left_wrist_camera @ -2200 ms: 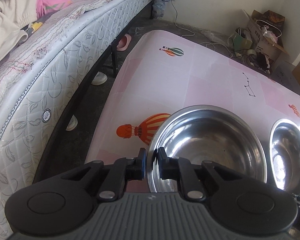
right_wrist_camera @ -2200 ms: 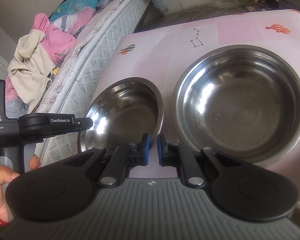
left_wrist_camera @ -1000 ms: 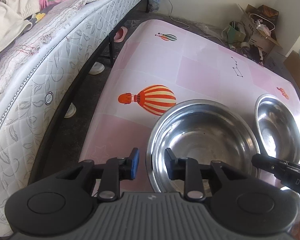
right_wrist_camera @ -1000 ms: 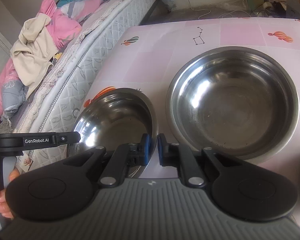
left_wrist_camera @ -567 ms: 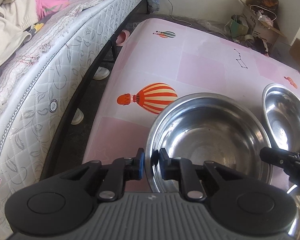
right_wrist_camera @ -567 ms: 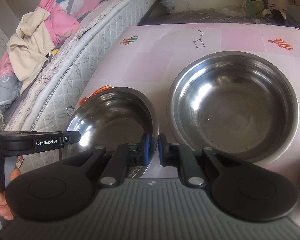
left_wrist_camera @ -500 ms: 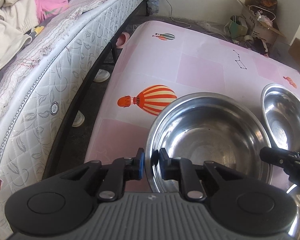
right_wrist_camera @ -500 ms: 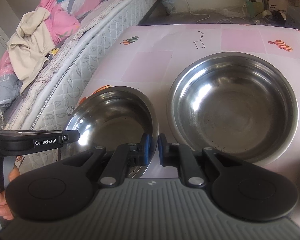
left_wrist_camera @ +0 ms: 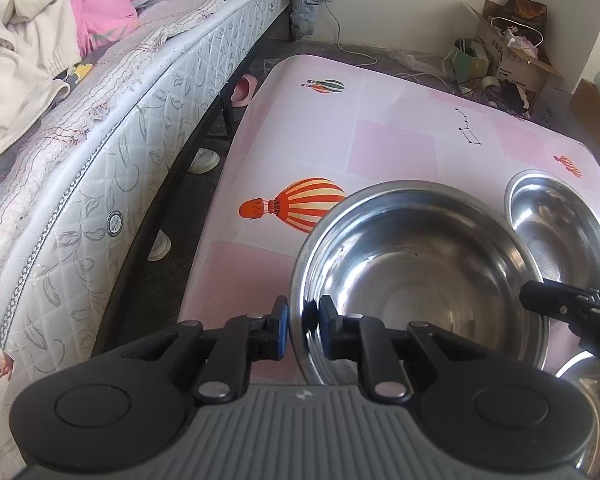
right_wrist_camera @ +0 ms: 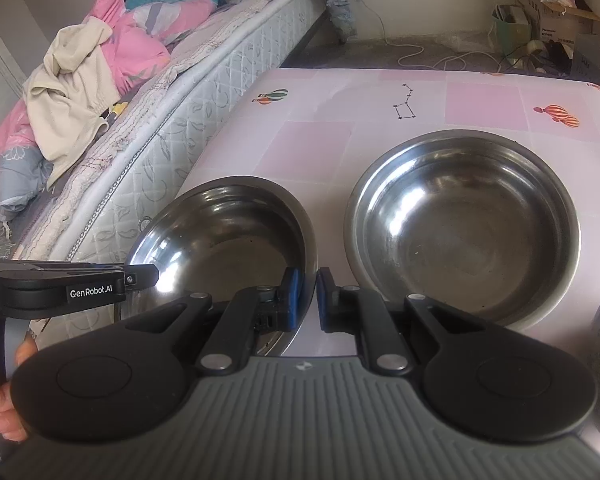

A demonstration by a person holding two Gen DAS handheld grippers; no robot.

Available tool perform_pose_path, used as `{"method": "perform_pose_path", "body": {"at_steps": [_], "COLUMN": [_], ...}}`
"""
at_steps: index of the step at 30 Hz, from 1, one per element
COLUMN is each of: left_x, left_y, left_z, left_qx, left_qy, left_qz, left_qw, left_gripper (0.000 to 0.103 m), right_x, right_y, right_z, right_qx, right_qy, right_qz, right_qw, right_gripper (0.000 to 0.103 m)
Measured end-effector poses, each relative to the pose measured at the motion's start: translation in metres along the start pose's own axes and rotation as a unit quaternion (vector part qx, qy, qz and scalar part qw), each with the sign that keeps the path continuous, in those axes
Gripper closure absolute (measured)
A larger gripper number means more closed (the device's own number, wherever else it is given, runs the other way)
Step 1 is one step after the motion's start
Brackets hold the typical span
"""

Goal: Organize plates and bowls

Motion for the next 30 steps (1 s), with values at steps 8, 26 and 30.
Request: {"method": "perform_pose_path", "body": {"at_steps": [8,26,30], "left_x": [0.0,-0.007,-0.008], "left_y": [0.015,0.048,0.05], "left_z": [-0.004,-0.046,-0.062], "left_qx": [0.007,0.032,0.038], "left_qy": [-0.003,-0.021,-0.027], "left_qz": [-0.011,-0.034,-0.034], "left_qw": [0.9999,0.9987,0.9983], "left_gripper": [0.086,0.086,0.086], "right_x": [-0.003,-0.009,-0.009], "right_y": [0.016,0.064,0.075], "right_z": [0.002,-0.028,-0.039], "right_qx": [0.004,0.017,0.024], "right_qy": [0.006,-0.002,-0.006], "right_qz": [-0.01,-0.033,-0.038], "right_qw": [1.0,0.999,0.999], "right_gripper": [0.092,0.092,0.092]}}
Point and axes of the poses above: each gripper's, at about its wrist camera, not at the fingertips, and y roughly against the way its jaws point, z to its left, x to its underside, the point moved 9 cm from there along -y, roughly the way its jaws point, and after that the axes turned 1 degree about y, right-handed, at the moved point
